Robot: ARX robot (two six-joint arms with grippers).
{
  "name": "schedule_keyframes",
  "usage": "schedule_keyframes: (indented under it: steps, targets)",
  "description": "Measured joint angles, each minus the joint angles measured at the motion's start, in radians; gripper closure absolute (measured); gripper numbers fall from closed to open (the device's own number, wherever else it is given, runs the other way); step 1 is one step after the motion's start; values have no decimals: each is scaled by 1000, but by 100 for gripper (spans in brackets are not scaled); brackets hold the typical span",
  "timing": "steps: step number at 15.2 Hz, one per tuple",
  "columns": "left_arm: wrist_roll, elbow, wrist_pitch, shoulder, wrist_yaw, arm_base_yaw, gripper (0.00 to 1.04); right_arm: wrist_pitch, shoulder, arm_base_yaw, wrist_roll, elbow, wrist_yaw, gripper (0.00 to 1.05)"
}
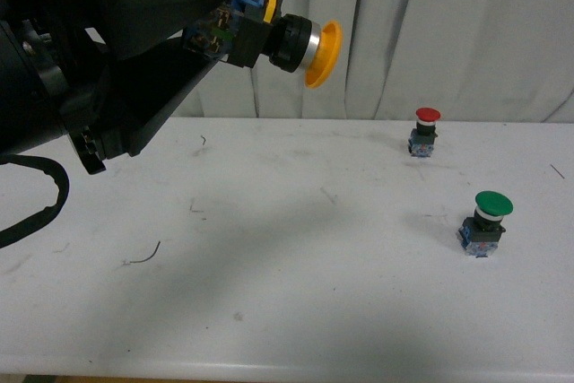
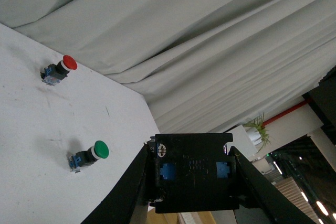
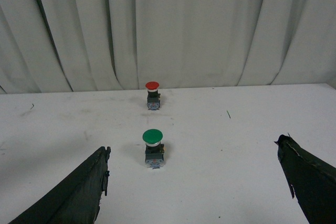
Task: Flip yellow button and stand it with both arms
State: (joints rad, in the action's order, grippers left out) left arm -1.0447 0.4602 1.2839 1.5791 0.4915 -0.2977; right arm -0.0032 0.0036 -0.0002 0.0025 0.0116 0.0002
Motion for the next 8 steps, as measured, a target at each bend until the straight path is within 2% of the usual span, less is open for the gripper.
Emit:
schedule_keyframes:
  steps: [3, 5, 6, 7, 8]
  targets:
    - [3, 0, 0, -2, -1, 0, 69, 9, 1, -3, 0, 0, -12, 6]
    - [5, 0, 0, -4, -2, 0, 69, 96, 31, -39, -3, -1, -93, 6]
    - [6, 0, 0, -5, -5, 0, 69, 274, 138, -99, -4, -1, -192, 6]
    - [6, 0, 0, -5, -4, -1, 69, 455, 332, -117, -2, 1, -226, 6]
    - [12, 0, 0, -5, -8, -1, 69, 813, 740, -72, 9, 69, -198, 6]
